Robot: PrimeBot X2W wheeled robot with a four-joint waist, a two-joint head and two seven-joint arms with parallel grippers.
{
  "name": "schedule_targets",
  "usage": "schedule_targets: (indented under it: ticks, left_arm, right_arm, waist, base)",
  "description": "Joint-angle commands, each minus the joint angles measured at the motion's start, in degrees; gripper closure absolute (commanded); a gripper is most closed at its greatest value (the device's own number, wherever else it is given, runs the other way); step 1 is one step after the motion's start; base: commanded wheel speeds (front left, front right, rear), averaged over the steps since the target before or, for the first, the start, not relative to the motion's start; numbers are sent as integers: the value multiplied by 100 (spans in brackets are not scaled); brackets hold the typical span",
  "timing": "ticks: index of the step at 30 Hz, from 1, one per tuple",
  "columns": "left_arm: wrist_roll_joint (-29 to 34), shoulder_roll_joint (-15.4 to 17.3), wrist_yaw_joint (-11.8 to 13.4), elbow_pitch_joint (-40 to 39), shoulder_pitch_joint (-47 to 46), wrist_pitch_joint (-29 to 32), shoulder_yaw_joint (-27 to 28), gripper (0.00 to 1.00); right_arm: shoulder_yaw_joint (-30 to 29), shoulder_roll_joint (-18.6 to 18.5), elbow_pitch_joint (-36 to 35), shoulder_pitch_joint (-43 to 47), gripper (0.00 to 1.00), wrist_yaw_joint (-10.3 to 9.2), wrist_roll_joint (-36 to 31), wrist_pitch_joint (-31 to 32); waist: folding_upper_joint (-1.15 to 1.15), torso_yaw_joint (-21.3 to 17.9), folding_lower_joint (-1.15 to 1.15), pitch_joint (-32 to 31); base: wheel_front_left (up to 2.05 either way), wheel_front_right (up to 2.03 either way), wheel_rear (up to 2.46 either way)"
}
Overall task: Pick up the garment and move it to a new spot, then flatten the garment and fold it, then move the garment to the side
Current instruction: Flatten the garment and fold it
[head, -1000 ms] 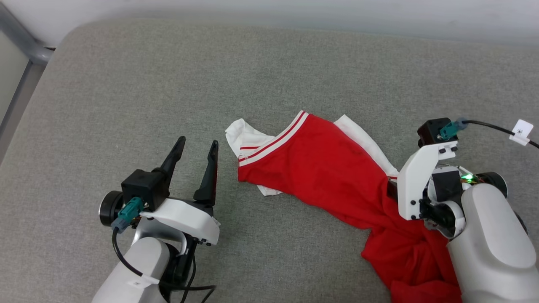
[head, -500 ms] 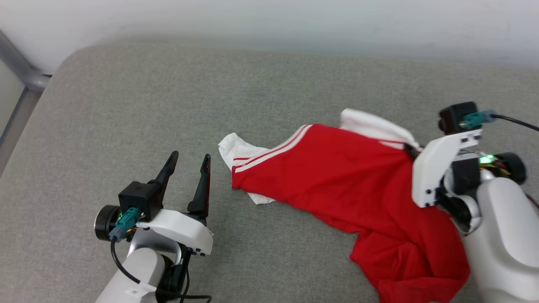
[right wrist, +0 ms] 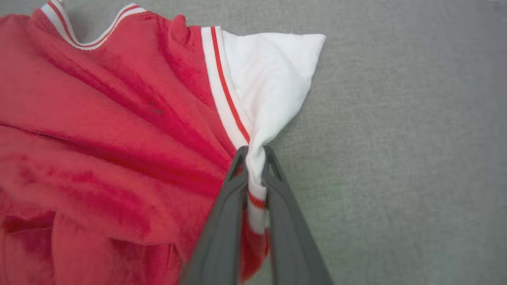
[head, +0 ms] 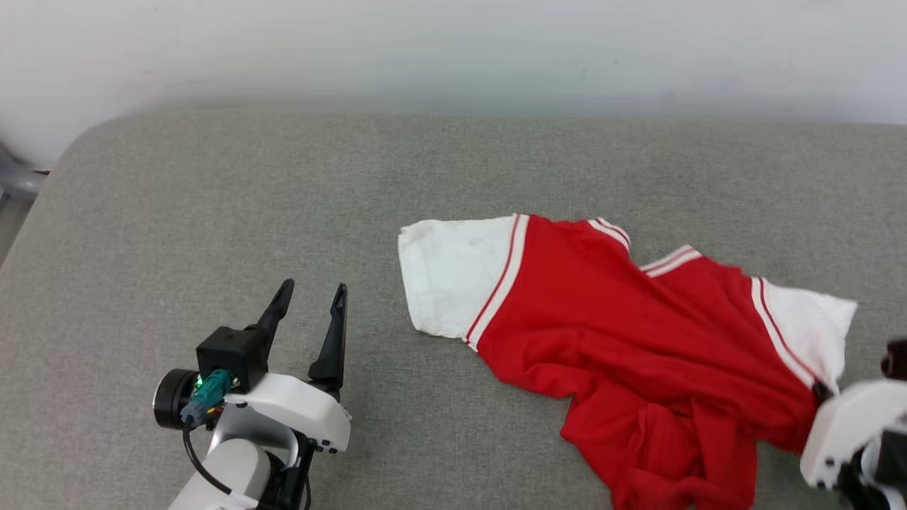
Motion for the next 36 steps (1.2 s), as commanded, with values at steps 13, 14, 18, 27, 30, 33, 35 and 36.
schedule_targets:
  ticks: [13,14,18,27,30,33,35,36]
  left_arm:
    - [-97,101,99,-11,285,154,-39,0]
    - [-107,109,111,-2,315,162,-36,0]
    - [-132,151,162,-12,401,188,-16,0]
    - [-155,319,278,-103,507,390,10,0]
    - [-158,367,248,-150,389,538,-23,0]
    - [-199,405,178,-121,198,784,-77,0]
    - [-218,420,99,-104,-25,972,-125,0]
    - [-251,424,30,-85,-163,1095,-158,0]
  right_arm:
    - [155,89,-157,731,0,-5,585,-2169]
    - [205,89,-194,741,0,-6,595,-2383]
    - [559,93,-371,817,0,-5,525,-2982]
    - [1258,90,-941,1284,0,-5,633,-3256]
    - [1444,92,-1152,1398,0,-5,717,-3205]
    - [1524,90,-1300,1458,0,-5,789,-3143]
    - [1564,91,-1367,1457,0,-5,800,-3116]
    - [1569,91,-1395,1434,0,-5,822,-3113]
  waist:
    - [0,-37,0,-277]
    - [0,-38,0,-314]
    - [0,-68,0,-461]
    - [0,-204,0,-752]
    - [0,-299,0,-734]
    - [0,-390,0,-659]
    - [0,-440,0,-574]
    - [0,-462,0,-521]
  base:
    - [0,0,0]
    - [0,0,0]
    - [0,0,0]
    - [0,0,0]
    - [0,0,0]
    - [0,0,0]
    - [0,0,0]
    - [0,0,0]
